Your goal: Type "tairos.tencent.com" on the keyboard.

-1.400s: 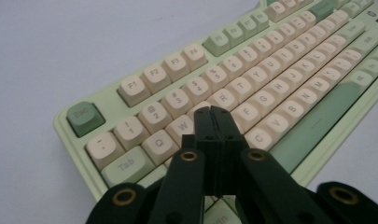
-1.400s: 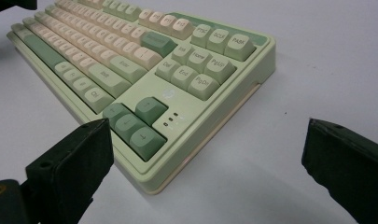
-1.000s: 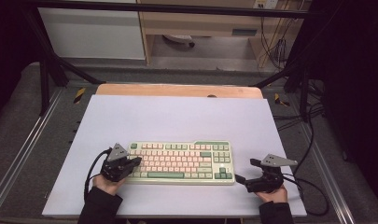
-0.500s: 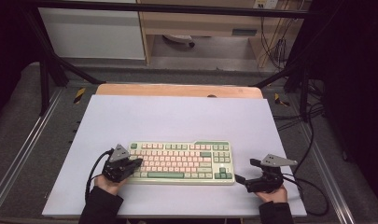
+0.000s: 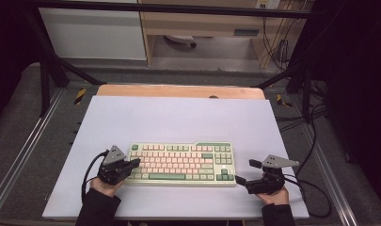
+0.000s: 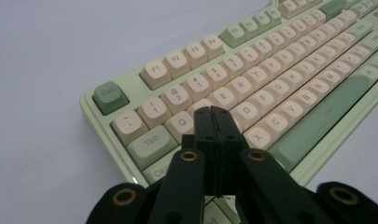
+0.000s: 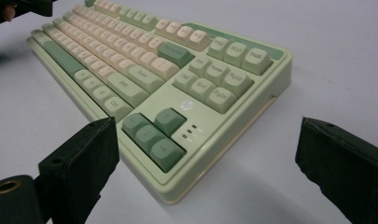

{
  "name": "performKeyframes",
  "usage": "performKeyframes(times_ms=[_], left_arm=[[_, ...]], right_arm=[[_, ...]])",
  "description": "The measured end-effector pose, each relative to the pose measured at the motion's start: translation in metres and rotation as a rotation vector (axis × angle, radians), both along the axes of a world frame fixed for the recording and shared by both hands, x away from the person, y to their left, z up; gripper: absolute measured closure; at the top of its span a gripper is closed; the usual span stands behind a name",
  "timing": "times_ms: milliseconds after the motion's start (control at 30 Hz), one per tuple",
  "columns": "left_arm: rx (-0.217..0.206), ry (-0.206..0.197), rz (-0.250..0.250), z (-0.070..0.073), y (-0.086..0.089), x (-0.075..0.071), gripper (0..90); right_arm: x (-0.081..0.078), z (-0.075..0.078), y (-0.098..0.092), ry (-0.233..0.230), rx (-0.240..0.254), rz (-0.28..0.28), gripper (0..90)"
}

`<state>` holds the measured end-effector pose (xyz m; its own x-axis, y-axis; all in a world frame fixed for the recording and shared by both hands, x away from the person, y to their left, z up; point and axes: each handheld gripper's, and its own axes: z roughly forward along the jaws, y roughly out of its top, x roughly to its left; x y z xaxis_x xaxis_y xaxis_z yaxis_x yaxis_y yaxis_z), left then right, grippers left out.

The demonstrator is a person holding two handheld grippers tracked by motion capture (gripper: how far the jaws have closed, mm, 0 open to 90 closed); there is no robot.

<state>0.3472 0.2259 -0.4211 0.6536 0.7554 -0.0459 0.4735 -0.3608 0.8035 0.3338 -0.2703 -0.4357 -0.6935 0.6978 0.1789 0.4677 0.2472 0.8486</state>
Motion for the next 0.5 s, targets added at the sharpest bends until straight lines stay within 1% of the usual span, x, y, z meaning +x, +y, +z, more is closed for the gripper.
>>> performKeyframes(times_ms=[67, 133, 167, 233, 267, 333, 500], left_arm=[[-0.003, 0.0, 0.001, 0.0, 0.003, -0.001, 90.0], [-0.008, -0.002, 0.001, 0.0, 0.005, -0.002, 90.0], [-0.01, -0.002, -0.001, -0.001, 0.007, -0.002, 90.0], [-0.006, -0.003, -0.003, -0.001, 0.009, -0.003, 90.0], [-0.007, -0.003, -0.001, -0.002, 0.01, -0.004, 90.0], [-0.013, 0.001, 0.0, -0.002, 0.012, -0.004, 90.0], [-0.027, -0.006, 0.003, -0.001, 0.017, -0.004, 90.0]], right_arm=[[-0.001, 0.003, 0.004, -0.013, -0.013, 0.003, 9.6], [-0.002, 0.008, 0.012, -0.032, -0.005, 0.013, 13.0], [-0.002, 0.008, 0.012, -0.032, -0.005, 0.013, 13.0], [-0.001, 0.011, 0.018, -0.038, -0.008, 0.019, 15.5], [-0.001, 0.012, 0.021, -0.03, -0.007, 0.025, 15.9], [0.0, 0.014, 0.027, -0.031, -0.016, 0.029, 18.0], [0.003, 0.021, 0.044, -0.036, -0.003, 0.066, 28.7]])
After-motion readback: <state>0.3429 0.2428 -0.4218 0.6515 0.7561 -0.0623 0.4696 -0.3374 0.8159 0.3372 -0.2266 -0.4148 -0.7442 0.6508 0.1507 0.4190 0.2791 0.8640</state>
